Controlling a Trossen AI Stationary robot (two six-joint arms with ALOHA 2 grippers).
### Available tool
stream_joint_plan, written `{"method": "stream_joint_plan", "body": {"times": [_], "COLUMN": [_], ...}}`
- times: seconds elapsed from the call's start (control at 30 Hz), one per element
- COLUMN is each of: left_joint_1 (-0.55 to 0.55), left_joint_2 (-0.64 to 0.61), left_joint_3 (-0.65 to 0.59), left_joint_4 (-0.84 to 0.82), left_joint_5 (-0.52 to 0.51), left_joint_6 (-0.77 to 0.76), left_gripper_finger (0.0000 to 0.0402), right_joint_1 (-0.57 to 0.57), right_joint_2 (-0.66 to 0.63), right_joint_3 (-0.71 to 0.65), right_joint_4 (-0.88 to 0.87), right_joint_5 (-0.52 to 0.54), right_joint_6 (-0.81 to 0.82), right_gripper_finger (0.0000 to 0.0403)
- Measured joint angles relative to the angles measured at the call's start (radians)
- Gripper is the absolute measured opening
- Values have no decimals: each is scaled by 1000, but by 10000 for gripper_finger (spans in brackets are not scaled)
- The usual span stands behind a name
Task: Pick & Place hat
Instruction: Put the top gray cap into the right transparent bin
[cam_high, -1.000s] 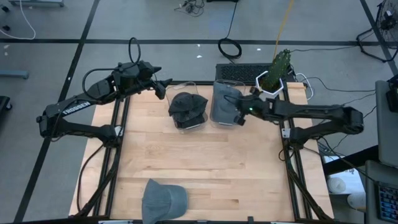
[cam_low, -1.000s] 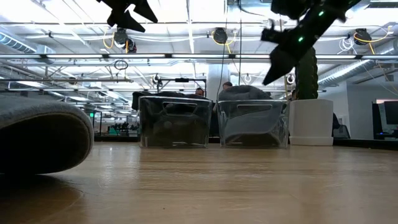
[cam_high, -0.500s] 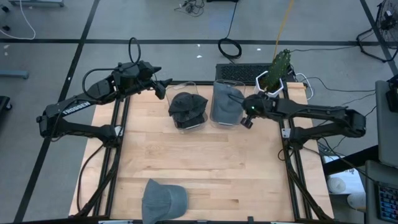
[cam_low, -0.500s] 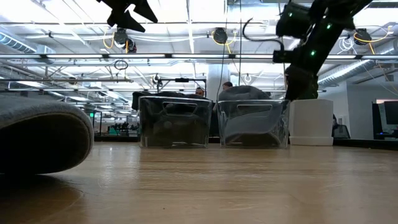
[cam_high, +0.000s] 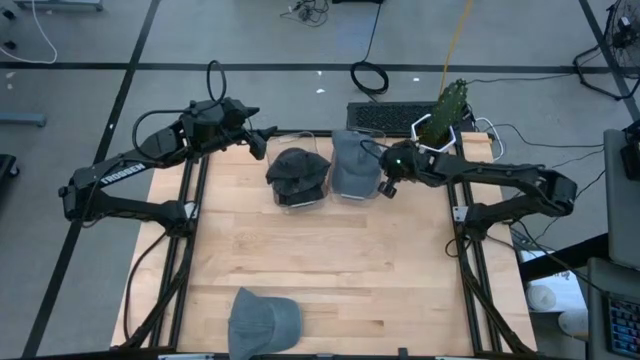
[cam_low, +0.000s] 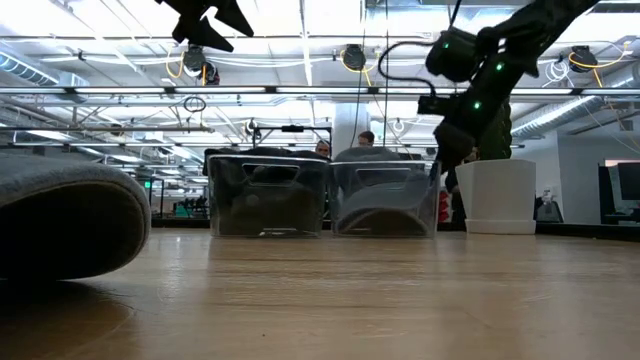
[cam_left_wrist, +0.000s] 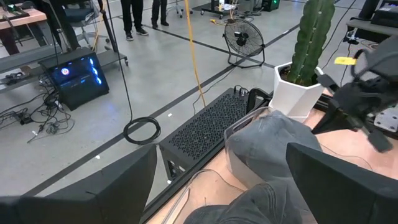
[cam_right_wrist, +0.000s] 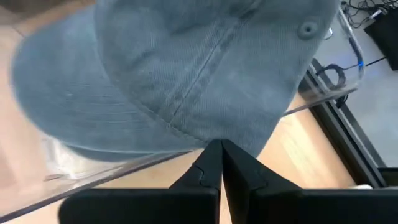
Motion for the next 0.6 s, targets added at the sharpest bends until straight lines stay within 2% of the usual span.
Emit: {"method": "stream_joint_plan", "body": {"times": [0.23, 0.37, 0.6], "left_joint_1": [0, 0, -1], "left_joint_2": [0, 0, 0], "left_joint_3": [0, 0, 0], "left_joint_4": [0, 0, 0], "left_joint_5": [0, 0, 0], "left_joint_6": [0, 0, 0], "left_gripper_finger": [365, 365, 365], "right_joint_1": [-28, -19, -19], "right_joint_2": [69, 41, -26], "right_joint_3": [3, -2, -1], "right_joint_4": [50, 56, 65], "right_joint_5": [-49, -80, -74], "right_joint_6": [-28, -43, -23], "right_gripper_finger": [0, 0, 0]}}
